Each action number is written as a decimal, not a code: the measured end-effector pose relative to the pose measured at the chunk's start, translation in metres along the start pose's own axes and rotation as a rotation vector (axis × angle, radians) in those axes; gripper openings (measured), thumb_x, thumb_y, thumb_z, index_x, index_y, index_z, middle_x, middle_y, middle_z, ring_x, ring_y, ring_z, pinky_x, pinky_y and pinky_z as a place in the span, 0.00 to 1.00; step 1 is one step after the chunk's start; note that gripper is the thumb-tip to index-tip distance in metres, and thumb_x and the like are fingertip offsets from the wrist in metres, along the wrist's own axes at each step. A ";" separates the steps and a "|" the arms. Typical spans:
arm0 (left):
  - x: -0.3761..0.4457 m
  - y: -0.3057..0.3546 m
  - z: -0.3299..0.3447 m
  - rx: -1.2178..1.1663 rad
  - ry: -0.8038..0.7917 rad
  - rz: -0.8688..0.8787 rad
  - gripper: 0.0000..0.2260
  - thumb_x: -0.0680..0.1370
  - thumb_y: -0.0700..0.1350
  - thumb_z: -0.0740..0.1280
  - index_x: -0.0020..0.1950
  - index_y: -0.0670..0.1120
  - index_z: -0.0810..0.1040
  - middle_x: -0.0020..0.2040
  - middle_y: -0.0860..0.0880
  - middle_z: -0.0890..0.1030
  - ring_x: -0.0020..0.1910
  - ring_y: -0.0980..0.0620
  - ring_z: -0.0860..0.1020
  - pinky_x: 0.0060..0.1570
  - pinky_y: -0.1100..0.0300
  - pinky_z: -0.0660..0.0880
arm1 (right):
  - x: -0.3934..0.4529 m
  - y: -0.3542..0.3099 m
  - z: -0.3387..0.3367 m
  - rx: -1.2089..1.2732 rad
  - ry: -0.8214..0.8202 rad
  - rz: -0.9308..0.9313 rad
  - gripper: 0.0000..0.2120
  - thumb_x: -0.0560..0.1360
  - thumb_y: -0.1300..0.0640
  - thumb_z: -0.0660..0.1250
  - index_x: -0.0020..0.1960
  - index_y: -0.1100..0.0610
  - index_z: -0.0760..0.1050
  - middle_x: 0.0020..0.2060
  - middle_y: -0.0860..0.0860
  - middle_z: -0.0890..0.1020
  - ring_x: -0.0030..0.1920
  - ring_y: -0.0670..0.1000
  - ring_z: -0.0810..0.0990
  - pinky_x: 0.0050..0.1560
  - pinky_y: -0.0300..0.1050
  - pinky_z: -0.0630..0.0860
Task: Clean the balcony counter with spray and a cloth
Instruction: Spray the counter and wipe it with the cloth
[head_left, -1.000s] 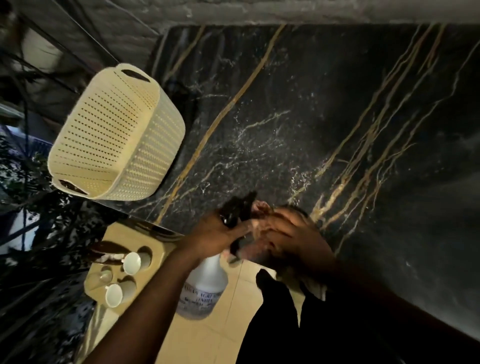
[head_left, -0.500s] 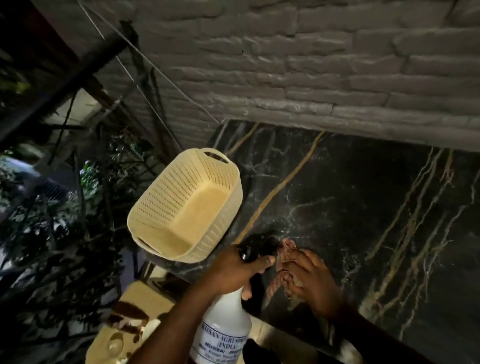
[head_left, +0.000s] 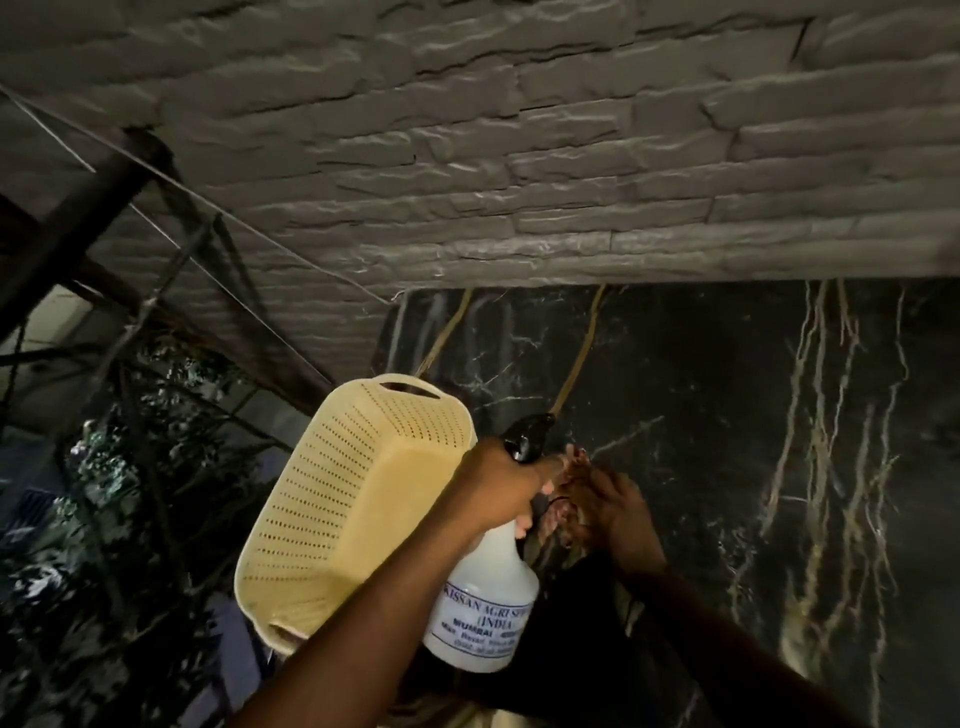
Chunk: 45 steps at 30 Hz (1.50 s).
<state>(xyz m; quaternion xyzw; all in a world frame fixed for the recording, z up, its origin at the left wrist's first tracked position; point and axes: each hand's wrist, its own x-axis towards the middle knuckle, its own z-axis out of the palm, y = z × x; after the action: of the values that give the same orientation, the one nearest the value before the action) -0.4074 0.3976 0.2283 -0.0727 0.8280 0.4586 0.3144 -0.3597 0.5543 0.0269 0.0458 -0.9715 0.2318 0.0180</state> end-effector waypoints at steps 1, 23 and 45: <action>0.005 0.011 0.000 0.006 -0.032 0.010 0.11 0.74 0.51 0.70 0.43 0.43 0.81 0.39 0.47 0.84 0.16 0.57 0.71 0.21 0.65 0.69 | 0.015 0.001 -0.002 0.016 0.011 0.028 0.22 0.69 0.44 0.61 0.58 0.54 0.78 0.56 0.55 0.79 0.52 0.60 0.76 0.54 0.49 0.71; 0.223 0.103 -0.149 0.726 -0.192 0.199 0.08 0.73 0.46 0.71 0.42 0.41 0.81 0.37 0.47 0.85 0.16 0.52 0.70 0.19 0.65 0.66 | 0.215 -0.024 0.032 0.052 -0.041 0.043 0.21 0.72 0.49 0.67 0.64 0.48 0.71 0.67 0.49 0.72 0.66 0.57 0.68 0.68 0.55 0.65; 0.304 -0.003 -0.233 0.596 0.061 0.196 0.09 0.71 0.55 0.72 0.43 0.51 0.84 0.42 0.47 0.85 0.46 0.49 0.82 0.40 0.63 0.72 | 0.337 -0.035 0.047 -0.029 0.228 0.196 0.23 0.68 0.56 0.73 0.62 0.56 0.74 0.62 0.57 0.74 0.58 0.62 0.71 0.57 0.50 0.67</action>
<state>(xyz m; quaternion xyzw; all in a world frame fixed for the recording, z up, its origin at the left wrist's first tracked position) -0.7523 0.2594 0.1365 0.0893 0.9380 0.2216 0.2512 -0.6918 0.4745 0.0195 -0.0763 -0.9663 0.2220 0.1060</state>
